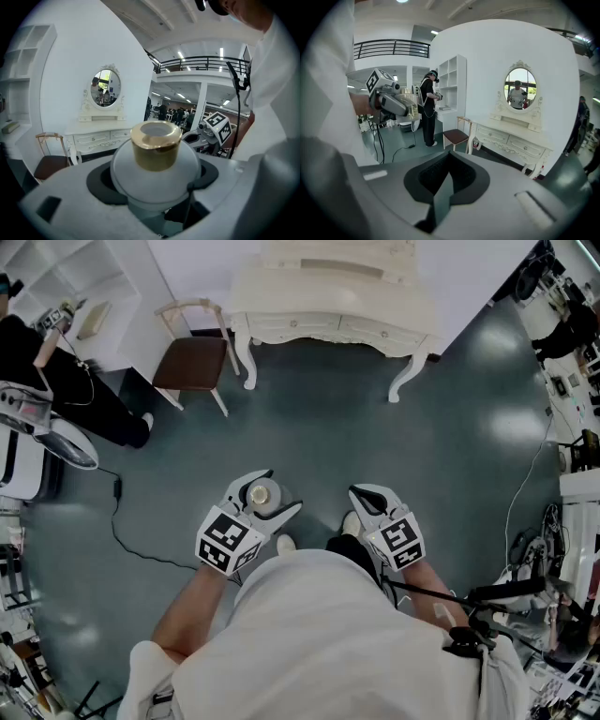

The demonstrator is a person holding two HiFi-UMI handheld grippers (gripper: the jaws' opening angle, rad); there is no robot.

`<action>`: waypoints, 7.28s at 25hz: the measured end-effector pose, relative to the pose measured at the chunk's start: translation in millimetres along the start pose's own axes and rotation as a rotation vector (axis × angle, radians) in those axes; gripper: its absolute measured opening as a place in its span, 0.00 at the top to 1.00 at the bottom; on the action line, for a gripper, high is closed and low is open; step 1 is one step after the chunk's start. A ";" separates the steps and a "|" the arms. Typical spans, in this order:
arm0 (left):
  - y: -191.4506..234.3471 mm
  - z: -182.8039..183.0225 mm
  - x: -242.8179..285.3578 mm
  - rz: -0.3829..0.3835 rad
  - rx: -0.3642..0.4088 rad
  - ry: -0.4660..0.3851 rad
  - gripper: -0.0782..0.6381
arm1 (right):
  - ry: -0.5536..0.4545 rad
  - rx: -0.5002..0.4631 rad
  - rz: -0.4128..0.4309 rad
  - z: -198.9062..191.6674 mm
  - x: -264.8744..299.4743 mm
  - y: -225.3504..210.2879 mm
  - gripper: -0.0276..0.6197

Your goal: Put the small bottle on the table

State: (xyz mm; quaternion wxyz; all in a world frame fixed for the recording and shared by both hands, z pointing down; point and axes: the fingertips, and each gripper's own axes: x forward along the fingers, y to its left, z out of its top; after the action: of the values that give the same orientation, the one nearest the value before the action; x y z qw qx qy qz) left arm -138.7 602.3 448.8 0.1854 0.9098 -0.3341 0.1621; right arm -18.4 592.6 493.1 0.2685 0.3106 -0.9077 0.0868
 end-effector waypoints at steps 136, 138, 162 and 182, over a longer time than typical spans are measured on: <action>794.0 434.7 823.4 0.548 -0.058 0.115 0.32 | 0.112 0.172 0.005 146.0 323.4 -947.3 0.95; 789.0 433.6 814.9 0.545 -0.042 0.110 0.31 | 0.107 0.164 -0.002 149.4 325.2 -941.2 0.95; 644.4 353.0 582.1 0.261 -0.072 0.045 0.89 | 0.024 0.085 -0.015 218.3 376.9 -760.0 0.95; 517.3 298.2 453.3 -0.040 0.066 0.080 0.89 | 0.010 0.096 -0.034 209.1 367.9 -621.5 0.95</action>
State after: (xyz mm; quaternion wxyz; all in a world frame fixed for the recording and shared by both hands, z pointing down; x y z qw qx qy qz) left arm -105.1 -145.2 495.1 0.1716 0.9147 -0.3026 0.2056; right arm 26.5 -157.7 510.6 0.2594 0.3378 -0.8957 0.1273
